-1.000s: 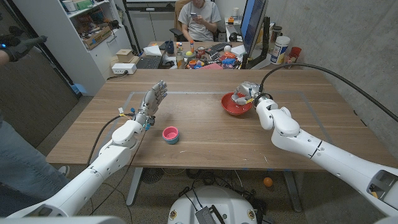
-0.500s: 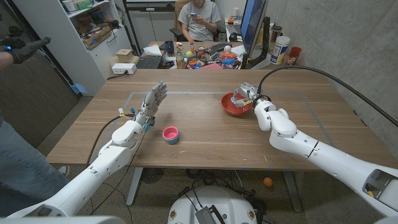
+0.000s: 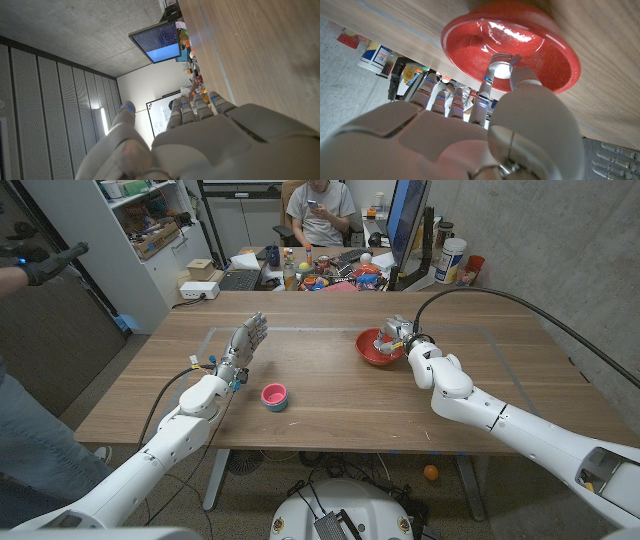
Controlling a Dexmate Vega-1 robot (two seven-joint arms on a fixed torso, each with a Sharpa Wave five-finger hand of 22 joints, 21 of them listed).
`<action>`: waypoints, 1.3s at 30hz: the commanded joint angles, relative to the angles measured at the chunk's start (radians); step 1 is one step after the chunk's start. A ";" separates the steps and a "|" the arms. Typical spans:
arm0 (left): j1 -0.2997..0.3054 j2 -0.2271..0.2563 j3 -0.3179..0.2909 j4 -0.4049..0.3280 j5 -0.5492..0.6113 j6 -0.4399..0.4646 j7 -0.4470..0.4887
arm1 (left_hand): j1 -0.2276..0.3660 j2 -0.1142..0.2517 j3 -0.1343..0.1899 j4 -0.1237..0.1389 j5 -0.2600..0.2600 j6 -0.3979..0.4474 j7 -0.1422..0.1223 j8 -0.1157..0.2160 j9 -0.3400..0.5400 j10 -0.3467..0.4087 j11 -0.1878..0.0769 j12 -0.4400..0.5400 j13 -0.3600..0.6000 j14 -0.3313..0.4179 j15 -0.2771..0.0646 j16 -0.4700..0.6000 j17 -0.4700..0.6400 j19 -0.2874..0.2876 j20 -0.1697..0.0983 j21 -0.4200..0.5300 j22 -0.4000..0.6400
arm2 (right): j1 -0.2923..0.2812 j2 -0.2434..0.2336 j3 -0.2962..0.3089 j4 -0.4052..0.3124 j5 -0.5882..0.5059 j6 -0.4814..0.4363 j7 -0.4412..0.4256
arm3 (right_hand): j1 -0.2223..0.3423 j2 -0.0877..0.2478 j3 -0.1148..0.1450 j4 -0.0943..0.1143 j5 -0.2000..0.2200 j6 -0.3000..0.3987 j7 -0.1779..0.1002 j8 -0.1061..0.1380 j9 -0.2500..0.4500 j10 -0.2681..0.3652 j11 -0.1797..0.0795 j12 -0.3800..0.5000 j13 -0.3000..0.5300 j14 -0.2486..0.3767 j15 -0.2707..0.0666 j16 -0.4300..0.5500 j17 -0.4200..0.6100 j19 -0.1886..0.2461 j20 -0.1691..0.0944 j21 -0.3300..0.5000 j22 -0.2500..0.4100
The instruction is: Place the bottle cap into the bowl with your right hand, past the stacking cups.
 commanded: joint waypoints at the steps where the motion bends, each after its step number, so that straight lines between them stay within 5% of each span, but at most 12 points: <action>1: 0.002 -0.002 0.000 -0.001 0.001 0.002 0.006 | 0.012 0.001 0.003 -0.003 0.002 0.008 -0.003 0.003 0.005 0.000 -0.002 0.004 0.004 -0.006 0.004 0.007 0.002 -0.003 0.000 0.006 0.003 | 0.015 0.008 -0.015 0.035 0.013 -0.020 0.000 | 0.005 -0.013 0.009 -0.001 0.008 0.071 -0.044 0.009 -0.004 -0.016 0.001 0.001 -0.003 -0.030 -0.001 0.000 0.003 -0.032 0.000 -0.003 0.004; 8: 0.000 -0.004 0.003 0.000 0.004 0.003 0.008 | 0.013 0.001 0.003 -0.003 0.002 0.009 -0.003 0.003 0.005 0.001 -0.003 0.004 0.004 -0.007 0.004 0.006 0.002 -0.003 0.000 0.006 0.003 | 0.026 0.006 -0.027 0.037 0.021 -0.043 0.032 | 0.004 -0.017 0.012 0.000 0.009 0.098 -0.054 0.012 -0.013 -0.022 -0.008 0.004 -0.006 -0.036 -0.012 0.007 0.002 -0.049 0.011 -0.001 0.004; 17: -0.004 -0.005 0.007 -0.003 0.007 0.010 0.009 | 0.013 0.002 0.003 -0.003 0.002 0.009 -0.004 0.003 0.005 0.003 -0.001 0.005 0.004 -0.006 0.004 0.007 0.002 -0.003 -0.001 0.006 0.003 | 0.028 0.002 -0.038 0.033 0.031 -0.051 0.036 | -0.002 -0.021 0.015 0.004 0.010 0.037 -0.081 -0.026 -0.026 -0.025 -0.008 0.008 -0.010 -0.031 -0.015 0.017 0.002 -0.062 0.017 0.004 0.004; 27: -0.007 -0.007 0.012 0.001 0.007 0.014 0.005 | 0.014 0.003 0.003 -0.003 0.002 0.011 -0.005 0.003 0.005 0.005 -0.003 0.006 0.004 -0.005 0.003 0.007 0.002 -0.003 0.000 0.006 0.003 | 0.027 -0.012 -0.044 0.006 0.031 -0.064 0.054 | -0.029 -0.033 0.016 0.012 0.009 -0.177 -0.087 -0.148 -0.054 -0.072 0.003 0.007 -0.012 -0.040 -0.004 0.021 0.002 -0.087 0.019 0.010 0.005; 32: -0.009 -0.006 0.014 0.002 0.008 0.016 0.003 | 0.014 0.003 0.003 -0.003 0.002 0.011 -0.006 0.003 0.005 0.006 -0.005 0.006 0.004 -0.005 0.003 0.007 0.002 -0.004 0.001 0.006 0.003 | 0.027 -0.017 -0.043 -0.004 0.032 -0.064 0.057 | -0.044 -0.045 0.011 0.013 0.010 -0.283 -0.075 -0.181 -0.060 -0.091 0.013 0.008 -0.011 -0.045 0.004 0.022 0.002 -0.096 0.019 0.010 0.005; 39: -0.010 -0.004 0.015 0.000 0.010 0.018 0.002 | 0.015 0.003 0.003 -0.002 0.001 0.012 -0.006 0.003 0.005 0.005 -0.004 0.006 0.004 -0.005 0.002 0.007 0.002 -0.004 0.002 0.006 0.003 | 0.011 -0.021 -0.031 -0.021 0.028 -0.067 0.021 | -0.055 -0.052 0.009 0.013 0.014 -0.356 -0.069 -0.179 -0.063 -0.089 0.011 0.015 -0.011 -0.031 0.001 0.030 0.004 -0.108 0.020 0.010 0.006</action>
